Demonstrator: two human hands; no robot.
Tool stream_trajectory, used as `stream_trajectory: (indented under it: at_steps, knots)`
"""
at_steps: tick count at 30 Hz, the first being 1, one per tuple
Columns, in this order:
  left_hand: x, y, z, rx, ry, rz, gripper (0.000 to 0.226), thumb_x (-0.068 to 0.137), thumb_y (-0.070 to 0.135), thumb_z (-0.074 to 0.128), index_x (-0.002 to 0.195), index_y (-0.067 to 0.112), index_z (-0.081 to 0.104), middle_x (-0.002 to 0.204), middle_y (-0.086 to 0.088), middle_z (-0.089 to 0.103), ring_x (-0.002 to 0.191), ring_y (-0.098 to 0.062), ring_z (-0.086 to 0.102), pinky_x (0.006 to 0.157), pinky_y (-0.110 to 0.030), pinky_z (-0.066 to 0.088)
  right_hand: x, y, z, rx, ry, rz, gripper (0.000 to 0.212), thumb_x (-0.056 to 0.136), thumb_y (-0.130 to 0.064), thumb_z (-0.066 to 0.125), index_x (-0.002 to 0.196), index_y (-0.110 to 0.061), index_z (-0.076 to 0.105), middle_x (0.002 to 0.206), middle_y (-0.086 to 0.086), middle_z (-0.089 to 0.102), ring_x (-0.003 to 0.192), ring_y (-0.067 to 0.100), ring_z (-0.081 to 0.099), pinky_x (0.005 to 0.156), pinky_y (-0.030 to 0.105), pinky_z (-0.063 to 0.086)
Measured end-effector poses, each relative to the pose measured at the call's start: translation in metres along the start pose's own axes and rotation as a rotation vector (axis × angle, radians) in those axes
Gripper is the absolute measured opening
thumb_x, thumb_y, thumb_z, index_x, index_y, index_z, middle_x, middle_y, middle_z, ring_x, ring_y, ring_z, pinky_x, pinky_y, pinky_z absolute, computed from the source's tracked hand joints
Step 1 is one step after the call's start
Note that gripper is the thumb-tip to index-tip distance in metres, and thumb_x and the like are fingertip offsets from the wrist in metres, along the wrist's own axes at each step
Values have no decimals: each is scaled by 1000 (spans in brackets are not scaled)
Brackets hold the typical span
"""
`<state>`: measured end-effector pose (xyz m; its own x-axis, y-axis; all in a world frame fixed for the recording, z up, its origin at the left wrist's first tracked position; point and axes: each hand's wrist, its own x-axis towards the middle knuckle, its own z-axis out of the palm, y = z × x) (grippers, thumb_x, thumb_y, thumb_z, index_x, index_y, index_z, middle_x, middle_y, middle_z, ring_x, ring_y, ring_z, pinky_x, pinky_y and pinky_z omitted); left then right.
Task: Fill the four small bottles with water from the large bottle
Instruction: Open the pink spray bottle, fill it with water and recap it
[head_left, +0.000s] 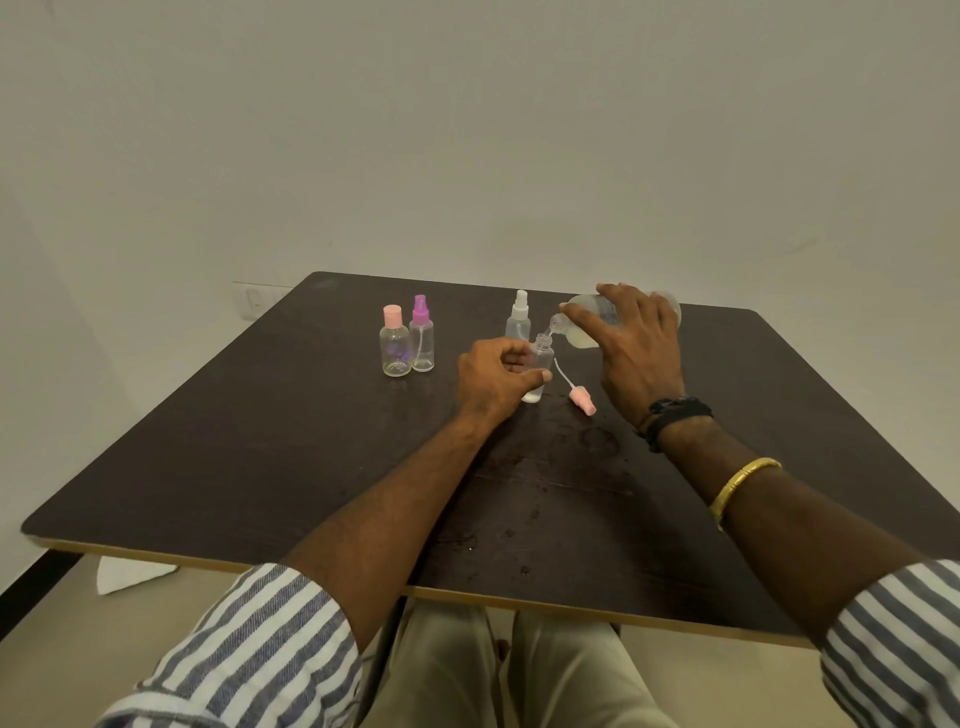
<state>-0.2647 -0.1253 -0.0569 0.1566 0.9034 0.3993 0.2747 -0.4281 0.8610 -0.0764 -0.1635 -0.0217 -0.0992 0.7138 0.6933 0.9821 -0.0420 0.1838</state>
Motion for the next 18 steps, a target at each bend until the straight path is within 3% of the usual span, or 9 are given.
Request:
stream_trajectory:
  at_steps: [11, 18]
  knots:
    - [0, 0, 1, 3, -3, -1, 42, 75, 22, 89, 112, 8, 74, 100, -3, 76, 81, -3, 69, 72, -8, 55, 0, 0, -2, 5, 8, -4, 89, 67, 18, 59, 139, -34, 54, 143, 16, 49, 133, 40, 44, 111, 59, 31]
    - [-1, -2, 0, 0, 3, -6, 41, 74, 22, 90, 110, 9, 75, 100, -5, 77, 85, -10, 72, 80, -21, 61, -1, -1, -2, 3, 3, -6, 87, 68, 17, 60, 138, -33, 54, 143, 16, 49, 134, 41, 43, 112, 60, 31]
